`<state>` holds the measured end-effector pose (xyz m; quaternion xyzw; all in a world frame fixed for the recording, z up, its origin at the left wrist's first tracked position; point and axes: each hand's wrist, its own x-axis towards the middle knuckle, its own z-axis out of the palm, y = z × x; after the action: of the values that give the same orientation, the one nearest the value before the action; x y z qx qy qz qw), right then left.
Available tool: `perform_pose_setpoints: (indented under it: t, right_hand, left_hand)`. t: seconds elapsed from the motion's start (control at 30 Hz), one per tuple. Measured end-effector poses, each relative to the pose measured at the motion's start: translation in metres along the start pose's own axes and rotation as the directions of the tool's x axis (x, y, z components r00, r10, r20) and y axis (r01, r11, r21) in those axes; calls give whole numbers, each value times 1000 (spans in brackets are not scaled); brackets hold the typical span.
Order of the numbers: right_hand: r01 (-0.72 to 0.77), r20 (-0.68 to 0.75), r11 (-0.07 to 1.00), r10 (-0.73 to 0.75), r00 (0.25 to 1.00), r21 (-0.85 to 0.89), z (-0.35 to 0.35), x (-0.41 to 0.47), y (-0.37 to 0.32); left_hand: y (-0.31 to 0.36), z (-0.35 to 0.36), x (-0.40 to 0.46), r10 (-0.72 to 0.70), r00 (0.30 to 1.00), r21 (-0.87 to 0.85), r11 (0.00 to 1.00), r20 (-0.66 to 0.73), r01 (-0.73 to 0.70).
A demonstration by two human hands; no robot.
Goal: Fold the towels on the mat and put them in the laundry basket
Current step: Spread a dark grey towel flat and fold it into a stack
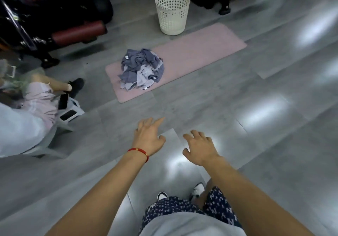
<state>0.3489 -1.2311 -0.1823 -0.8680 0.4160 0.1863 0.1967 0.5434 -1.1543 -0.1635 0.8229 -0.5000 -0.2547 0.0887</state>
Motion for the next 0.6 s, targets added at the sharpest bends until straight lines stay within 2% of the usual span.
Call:
perform_pose_setpoints:
  t: [0.17, 0.33, 0.6]
  right_hand:
    - [7, 13, 1000, -7, 1000, 13, -49, 117, 51]
    - [34, 50, 999, -35, 998, 24, -128, 225, 122]
    - [49, 80, 999, -49, 996, 6, -258, 384, 208]
  left_hand:
    - [35, -27, 136, 123, 980, -69, 988, -158, -135]
    - [92, -53, 261, 29, 993, -48, 998, -115, -34]
    - [172, -100, 438, -69, 992, -156, 986, -104, 52]
